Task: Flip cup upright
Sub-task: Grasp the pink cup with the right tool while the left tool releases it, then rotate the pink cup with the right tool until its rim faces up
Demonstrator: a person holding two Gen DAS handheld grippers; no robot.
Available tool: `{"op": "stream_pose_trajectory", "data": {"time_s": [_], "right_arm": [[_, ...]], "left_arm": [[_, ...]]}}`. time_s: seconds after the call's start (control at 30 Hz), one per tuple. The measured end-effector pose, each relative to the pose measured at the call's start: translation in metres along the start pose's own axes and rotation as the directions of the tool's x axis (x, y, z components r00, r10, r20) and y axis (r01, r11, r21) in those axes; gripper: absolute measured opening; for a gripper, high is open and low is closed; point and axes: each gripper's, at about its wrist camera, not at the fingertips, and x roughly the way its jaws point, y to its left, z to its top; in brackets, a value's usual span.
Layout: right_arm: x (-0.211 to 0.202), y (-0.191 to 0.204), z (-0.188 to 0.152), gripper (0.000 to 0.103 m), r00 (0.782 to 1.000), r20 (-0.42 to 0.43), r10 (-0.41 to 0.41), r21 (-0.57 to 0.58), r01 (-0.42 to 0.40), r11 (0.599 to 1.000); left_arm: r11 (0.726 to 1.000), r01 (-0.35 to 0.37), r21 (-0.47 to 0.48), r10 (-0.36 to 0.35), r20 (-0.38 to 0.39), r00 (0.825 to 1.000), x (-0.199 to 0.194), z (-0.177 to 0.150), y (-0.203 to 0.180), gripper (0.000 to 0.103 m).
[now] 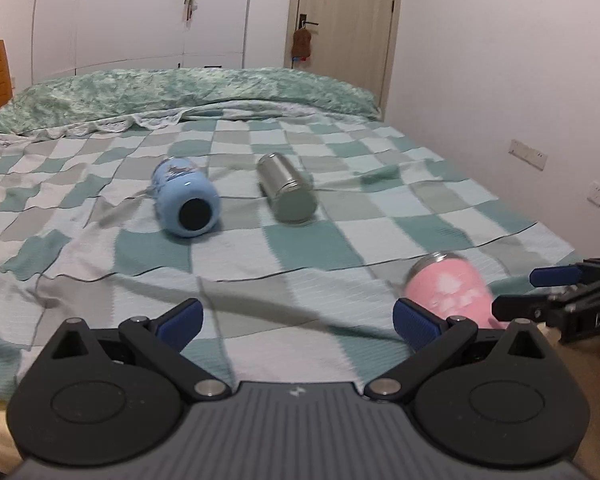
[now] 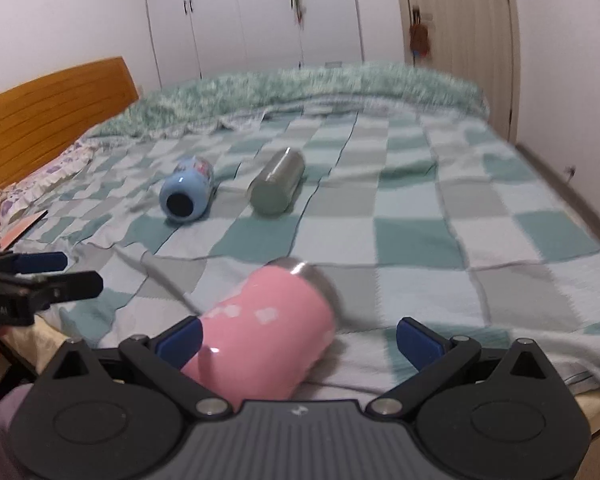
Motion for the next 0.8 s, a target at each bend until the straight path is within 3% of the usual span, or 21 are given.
{"op": "stream_pose_trajectory", "data": {"time_s": [0.2, 0.47, 0.67, 0.8], "right_arm": [[0.037, -0.002, 0.014, 0.103, 0.991, -0.12, 0.055, 0.112, -0.041, 0.993], [0.092, -0.021, 0.018, 0.099, 0.954, -0.255, 0.158, 0.32, -0.071, 0.945], [0.096, -0.02, 0.016, 0.094, 0.96, -0.225, 0.169, 0.351, -0.082, 0.933], [0.086, -0.017, 0.01, 0.094, 0.973, -0.162, 0.167, 0.315, -0.11, 0.943]], "left_arm": [[1.0, -0.006, -0.01, 0.006, -0.031, 0.999, 0.008, -0.007, 0.016, 0.103], [1.0, 0.0, -0.018, -0.001, -0.044, 0.999, 0.011, -0.011, 0.026, 0.103], [0.999, 0.009, -0.036, -0.011, -0.047, 0.999, 0.012, -0.013, 0.034, 0.103], [0.998, 0.02, -0.054, -0.023, -0.044, 0.999, 0.014, -0.013, 0.036, 0.103]]}}
